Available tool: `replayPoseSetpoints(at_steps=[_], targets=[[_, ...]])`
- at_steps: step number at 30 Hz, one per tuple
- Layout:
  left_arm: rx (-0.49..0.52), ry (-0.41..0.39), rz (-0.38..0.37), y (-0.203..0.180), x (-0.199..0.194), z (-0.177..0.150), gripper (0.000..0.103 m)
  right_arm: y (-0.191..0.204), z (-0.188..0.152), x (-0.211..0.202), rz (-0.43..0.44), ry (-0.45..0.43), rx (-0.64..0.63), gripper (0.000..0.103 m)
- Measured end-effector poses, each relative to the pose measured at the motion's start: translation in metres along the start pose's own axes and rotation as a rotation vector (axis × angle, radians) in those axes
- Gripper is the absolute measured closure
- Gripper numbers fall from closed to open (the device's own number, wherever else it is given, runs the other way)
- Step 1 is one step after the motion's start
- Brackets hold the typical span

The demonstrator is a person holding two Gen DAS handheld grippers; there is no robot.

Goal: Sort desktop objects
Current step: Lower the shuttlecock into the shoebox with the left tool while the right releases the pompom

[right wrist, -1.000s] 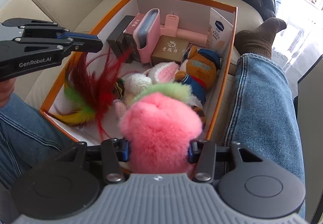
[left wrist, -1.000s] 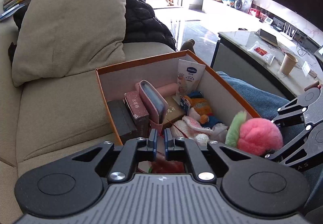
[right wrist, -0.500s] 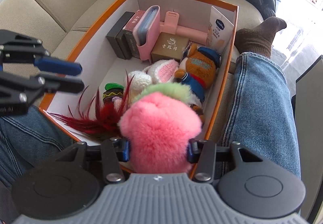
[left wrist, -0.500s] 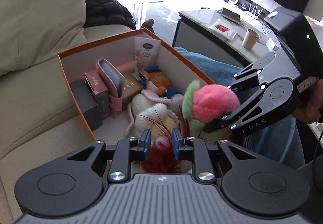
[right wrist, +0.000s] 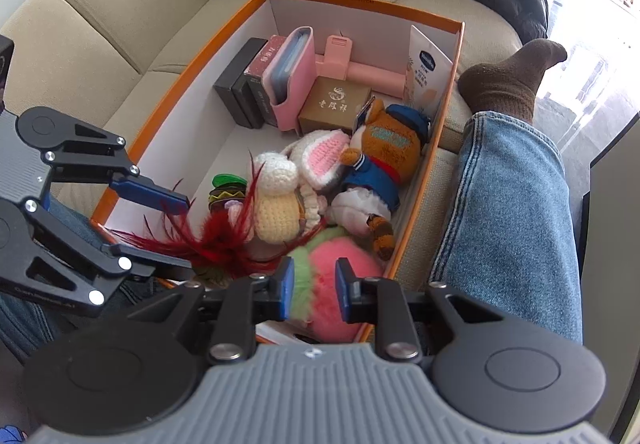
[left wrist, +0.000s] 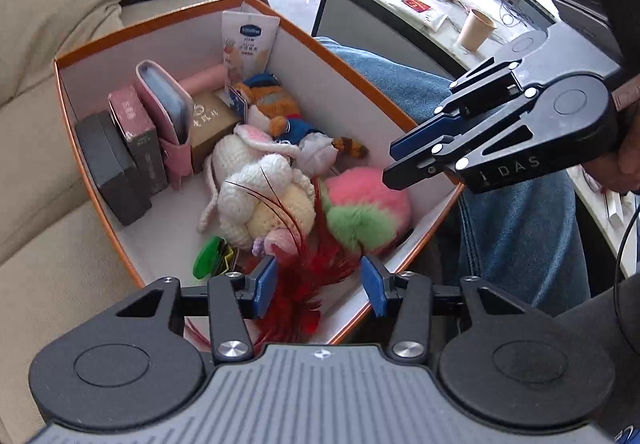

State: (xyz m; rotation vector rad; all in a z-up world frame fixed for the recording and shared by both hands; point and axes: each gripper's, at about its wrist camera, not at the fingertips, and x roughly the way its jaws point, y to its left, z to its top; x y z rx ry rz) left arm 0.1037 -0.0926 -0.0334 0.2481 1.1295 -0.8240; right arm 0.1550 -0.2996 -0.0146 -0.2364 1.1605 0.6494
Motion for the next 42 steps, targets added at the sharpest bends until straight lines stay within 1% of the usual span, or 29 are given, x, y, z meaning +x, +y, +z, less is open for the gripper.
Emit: replayPoseSetpoints(at_steps=[1,2,3,5,6,7,10,11,13,15,17,18,22,27,30,32,36,38,40,42], targets=[[-0.019,0.001,-0.007,0.002,0.002,0.000,0.055,0.000,0.000,0.001,0.001,0.001,-0.001,0.078],[-0.040,0.004,-0.013,0.004,0.004,0.001,0.062,0.000,0.000,0.001,0.001,0.000,-0.003,0.078],[-0.052,0.009,-0.006,0.005,0.007,0.001,0.072,0.000,-0.001,0.001,-0.001,-0.003,-0.004,0.078],[-0.050,0.010,0.021,0.005,0.010,0.000,0.088,0.001,-0.002,0.001,-0.002,-0.010,-0.006,0.078],[-0.039,0.013,0.030,0.004,0.010,-0.001,0.099,0.001,-0.002,0.002,-0.004,-0.014,-0.005,0.077],[-0.033,0.004,0.033,0.004,0.008,-0.002,0.103,0.001,-0.003,0.002,-0.005,-0.017,-0.003,0.073],[-0.029,-0.034,0.047,0.003,-0.004,0.000,0.103,0.003,-0.005,0.006,0.010,-0.019,-0.001,0.070],[-0.024,-0.050,0.060,0.002,-0.010,0.001,0.103,0.004,-0.005,0.008,0.019,-0.020,-0.002,0.070],[-0.015,-0.080,0.086,0.003,-0.021,0.006,0.103,0.008,-0.005,0.010,0.043,-0.020,-0.009,0.064],[-0.011,-0.110,0.110,0.005,-0.032,0.012,0.103,0.014,-0.004,0.012,0.067,-0.023,-0.027,0.063],[-0.014,-0.137,0.142,0.011,-0.041,0.019,0.103,0.021,-0.003,0.014,0.091,-0.029,-0.049,0.059],[-0.018,-0.145,0.153,0.014,-0.044,0.023,0.103,0.026,-0.001,0.015,0.102,-0.034,-0.061,0.056],[-0.030,-0.165,0.196,0.029,-0.049,0.033,0.103,0.039,0.008,0.022,0.121,-0.063,-0.096,0.053],[-0.033,-0.194,0.210,0.035,-0.055,0.037,0.103,0.046,0.023,0.036,0.139,-0.065,-0.095,0.053],[-0.034,-0.207,0.194,0.036,-0.060,0.036,0.103,0.049,0.026,0.040,0.136,-0.066,-0.104,0.053],[-0.043,-0.219,0.188,0.036,-0.063,0.032,0.103,0.049,0.026,0.041,0.147,-0.062,-0.099,0.053],[-0.067,-0.233,0.206,0.032,-0.071,0.020,0.103,0.045,0.023,0.038,0.140,-0.075,-0.059,0.053],[-0.085,-0.248,0.217,0.028,-0.076,0.013,0.100,0.045,0.020,0.032,0.126,-0.095,-0.034,0.053],[-0.098,-0.269,0.251,0.022,-0.083,0.007,0.092,0.046,0.017,0.023,0.102,-0.126,-0.017,0.051],[-0.118,-0.282,0.289,0.016,-0.088,0.002,0.088,0.048,0.013,0.011,0.073,-0.162,-0.004,0.048]])
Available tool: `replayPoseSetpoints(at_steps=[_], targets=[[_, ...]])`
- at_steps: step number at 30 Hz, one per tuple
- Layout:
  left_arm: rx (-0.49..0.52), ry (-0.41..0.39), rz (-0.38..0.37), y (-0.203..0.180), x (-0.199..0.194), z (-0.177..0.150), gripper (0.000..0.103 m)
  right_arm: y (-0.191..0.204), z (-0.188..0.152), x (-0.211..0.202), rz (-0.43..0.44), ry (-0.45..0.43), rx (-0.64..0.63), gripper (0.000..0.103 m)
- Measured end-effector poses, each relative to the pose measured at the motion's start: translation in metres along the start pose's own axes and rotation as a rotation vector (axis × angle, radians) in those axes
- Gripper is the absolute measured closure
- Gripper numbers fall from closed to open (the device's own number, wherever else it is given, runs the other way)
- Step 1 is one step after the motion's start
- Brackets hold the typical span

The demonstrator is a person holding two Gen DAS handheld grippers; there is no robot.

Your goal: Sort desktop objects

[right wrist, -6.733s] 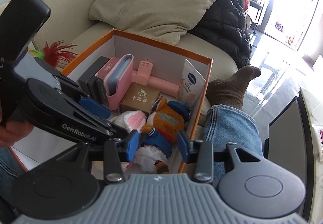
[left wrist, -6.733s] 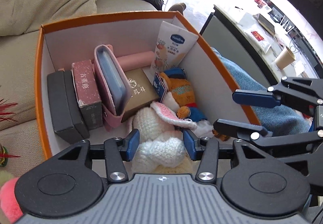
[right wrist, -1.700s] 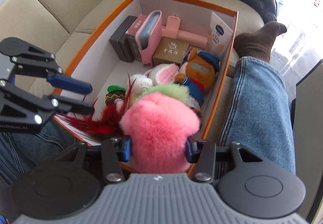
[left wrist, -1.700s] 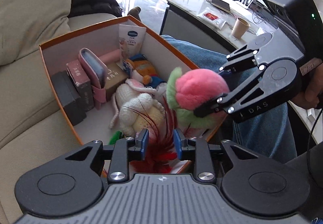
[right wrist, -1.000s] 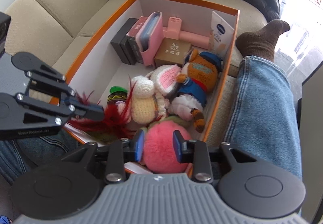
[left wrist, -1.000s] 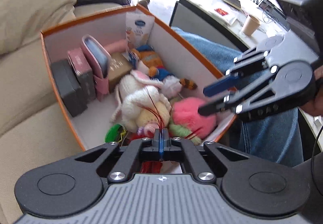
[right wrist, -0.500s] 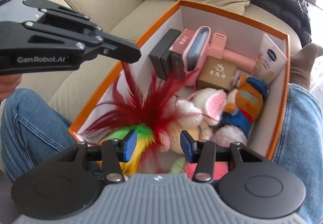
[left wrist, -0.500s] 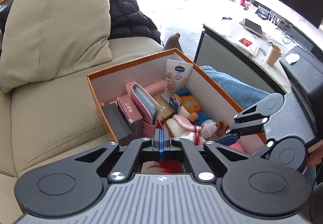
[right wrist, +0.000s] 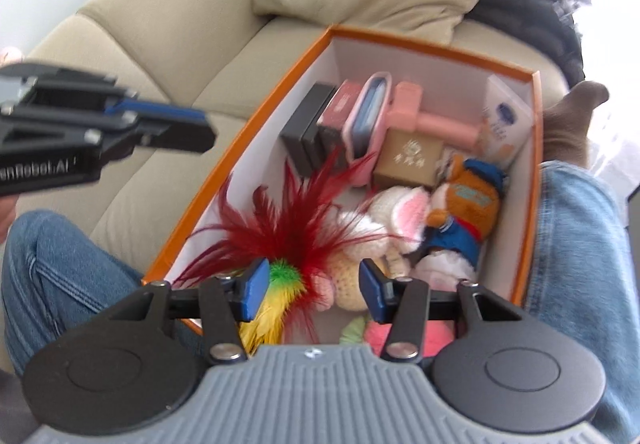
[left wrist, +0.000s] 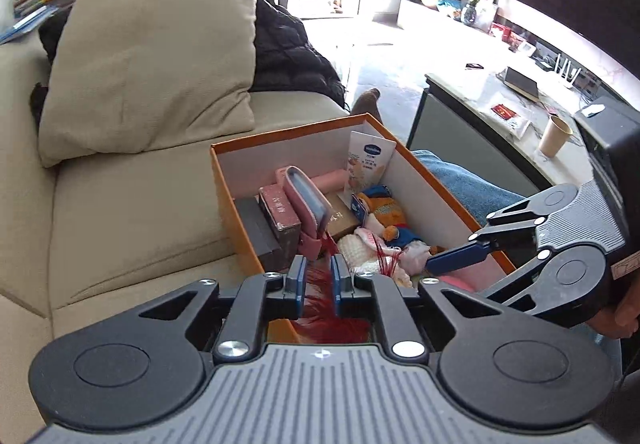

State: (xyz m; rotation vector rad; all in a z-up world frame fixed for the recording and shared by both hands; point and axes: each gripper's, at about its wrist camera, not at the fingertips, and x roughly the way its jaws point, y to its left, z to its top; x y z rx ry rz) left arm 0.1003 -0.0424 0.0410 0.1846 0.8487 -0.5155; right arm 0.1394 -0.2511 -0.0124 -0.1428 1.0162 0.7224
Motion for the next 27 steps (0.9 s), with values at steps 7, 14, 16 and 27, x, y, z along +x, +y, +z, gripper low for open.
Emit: replayPoseSetpoints(at_steps=[7,14,16,27], targets=[[-0.055,-0.054,0.107,-0.014,-0.025,-0.014,0.071,0.008,-0.010,-0.046,-0.100,-0.143,0.033,0.038],[-0.104,-0.116,0.205,-0.027,-0.047,-0.028,0.046,0.020,-0.024,-0.077,-0.180,-0.252,0.074,0.034],[-0.109,-0.127,0.238,-0.031,-0.051,-0.033,0.036,0.025,-0.029,-0.081,-0.199,-0.276,0.077,0.032],[-0.148,-0.127,0.303,-0.045,-0.035,-0.061,0.027,0.039,-0.055,-0.066,-0.236,-0.304,0.101,0.025]])
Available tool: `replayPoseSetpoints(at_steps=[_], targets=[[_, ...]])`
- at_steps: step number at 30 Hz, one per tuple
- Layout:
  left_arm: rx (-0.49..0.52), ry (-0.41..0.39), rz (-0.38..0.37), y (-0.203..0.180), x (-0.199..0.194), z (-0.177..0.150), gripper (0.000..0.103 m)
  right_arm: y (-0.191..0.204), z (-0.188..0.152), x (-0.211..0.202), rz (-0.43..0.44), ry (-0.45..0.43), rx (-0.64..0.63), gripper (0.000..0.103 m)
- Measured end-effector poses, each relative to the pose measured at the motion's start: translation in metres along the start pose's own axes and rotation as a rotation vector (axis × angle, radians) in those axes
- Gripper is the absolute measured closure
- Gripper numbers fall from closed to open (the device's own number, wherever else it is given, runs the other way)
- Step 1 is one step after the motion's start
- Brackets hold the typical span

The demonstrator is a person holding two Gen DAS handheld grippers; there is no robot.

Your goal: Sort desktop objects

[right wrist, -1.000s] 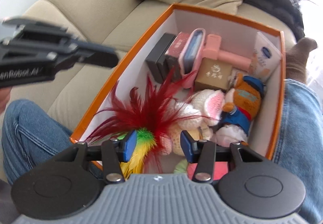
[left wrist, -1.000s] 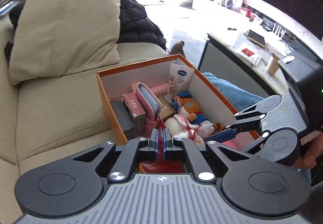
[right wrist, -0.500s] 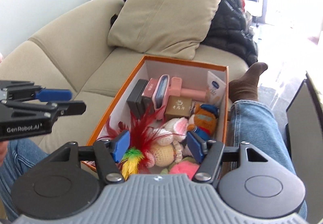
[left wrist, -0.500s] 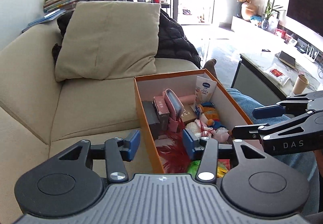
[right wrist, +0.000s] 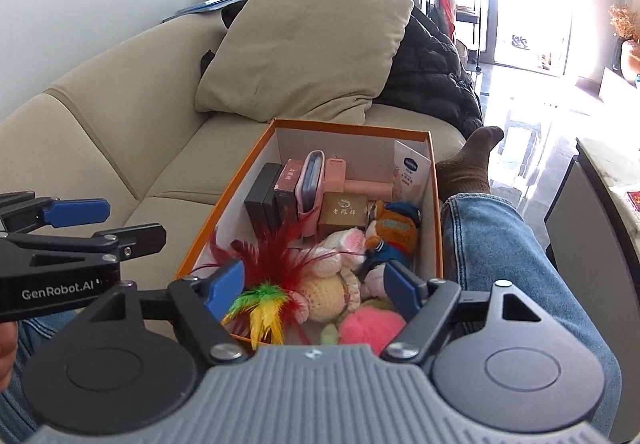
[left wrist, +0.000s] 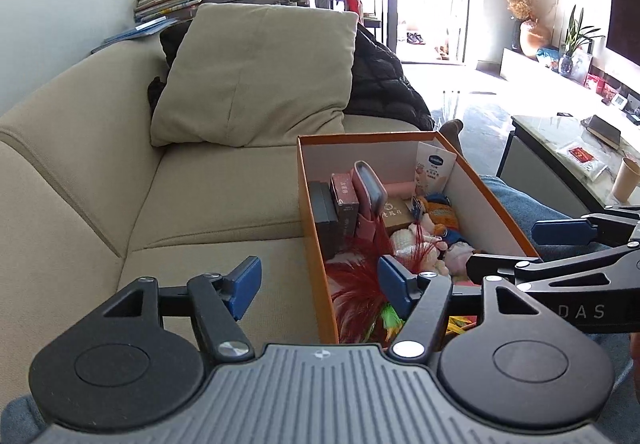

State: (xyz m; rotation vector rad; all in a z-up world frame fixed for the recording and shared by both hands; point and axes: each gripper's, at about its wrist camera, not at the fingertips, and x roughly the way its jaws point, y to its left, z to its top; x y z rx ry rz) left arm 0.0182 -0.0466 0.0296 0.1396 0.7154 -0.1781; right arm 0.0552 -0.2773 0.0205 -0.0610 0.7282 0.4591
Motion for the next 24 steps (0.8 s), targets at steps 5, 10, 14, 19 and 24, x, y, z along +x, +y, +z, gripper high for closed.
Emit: replayPoseSetpoints(at_steps=[5,10,14,19,24], targets=[[-0.030,0.037,0.007,-0.005,0.016,-0.015,0.028,0.001,-0.015,0.012,-0.025,0.009,0.001,0.025],[-0.060,0.063,0.006,-0.005,0.028,-0.028,0.027,0.000,-0.023,0.024,-0.048,0.036,-0.011,0.025],[-0.070,0.089,0.012,-0.005,0.037,-0.034,0.027,-0.002,-0.029,0.033,-0.055,0.056,-0.012,0.025],[-0.079,0.108,0.019,-0.005,0.046,-0.039,0.027,-0.002,-0.034,0.042,-0.065,0.076,-0.016,0.025],[-0.094,0.102,0.020,-0.004,0.050,-0.041,0.026,-0.001,-0.035,0.046,-0.063,0.077,-0.017,0.025]])
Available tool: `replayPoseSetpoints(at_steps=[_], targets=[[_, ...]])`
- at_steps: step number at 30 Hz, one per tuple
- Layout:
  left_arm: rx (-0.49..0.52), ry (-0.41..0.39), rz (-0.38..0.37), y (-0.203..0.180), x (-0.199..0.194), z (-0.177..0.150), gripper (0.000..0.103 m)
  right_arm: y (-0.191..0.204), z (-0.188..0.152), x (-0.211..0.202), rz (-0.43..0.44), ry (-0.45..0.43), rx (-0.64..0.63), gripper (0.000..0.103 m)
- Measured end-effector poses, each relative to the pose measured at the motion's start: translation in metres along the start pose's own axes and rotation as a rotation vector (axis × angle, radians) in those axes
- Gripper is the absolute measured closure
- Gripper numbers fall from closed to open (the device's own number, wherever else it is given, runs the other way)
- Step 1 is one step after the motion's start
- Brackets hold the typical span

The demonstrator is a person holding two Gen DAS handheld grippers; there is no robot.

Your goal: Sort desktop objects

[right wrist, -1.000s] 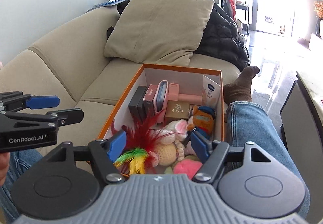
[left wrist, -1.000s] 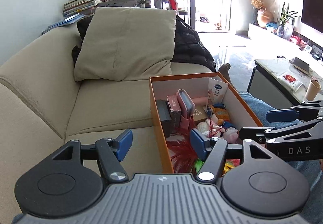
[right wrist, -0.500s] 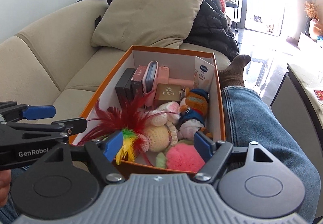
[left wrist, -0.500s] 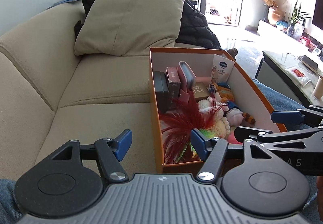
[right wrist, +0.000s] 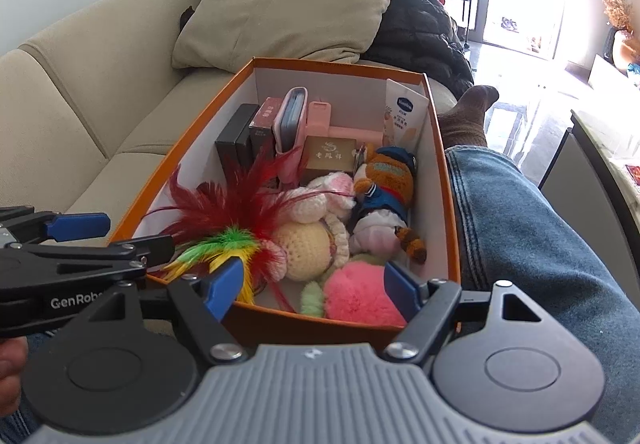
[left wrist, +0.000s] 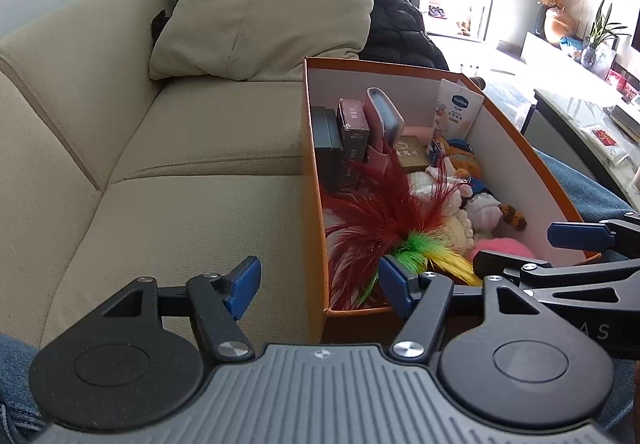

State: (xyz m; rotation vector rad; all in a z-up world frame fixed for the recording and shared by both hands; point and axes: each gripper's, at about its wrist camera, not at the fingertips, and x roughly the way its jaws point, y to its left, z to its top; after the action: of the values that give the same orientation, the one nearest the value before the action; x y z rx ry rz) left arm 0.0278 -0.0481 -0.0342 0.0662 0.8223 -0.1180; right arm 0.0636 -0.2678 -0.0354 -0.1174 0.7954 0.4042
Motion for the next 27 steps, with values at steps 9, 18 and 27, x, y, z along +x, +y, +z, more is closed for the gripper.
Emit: replayPoseSetpoints(at_steps=[9,18,27], targets=[[-0.015,-0.001,0.002,0.0015,0.0006,-0.0008,0.022,-0.0021,-0.0008,0.0013,0.010,0.000,0.016,0.025],[-0.016,0.002,0.005,0.0009,0.0016,-0.0002,0.021,-0.0029,-0.0006,0.0020,0.013,0.000,0.023,0.025],[-0.018,0.003,0.007,0.0010,0.0016,-0.0002,0.021,-0.0032,-0.0010,0.0020,0.013,0.001,0.023,0.025]])
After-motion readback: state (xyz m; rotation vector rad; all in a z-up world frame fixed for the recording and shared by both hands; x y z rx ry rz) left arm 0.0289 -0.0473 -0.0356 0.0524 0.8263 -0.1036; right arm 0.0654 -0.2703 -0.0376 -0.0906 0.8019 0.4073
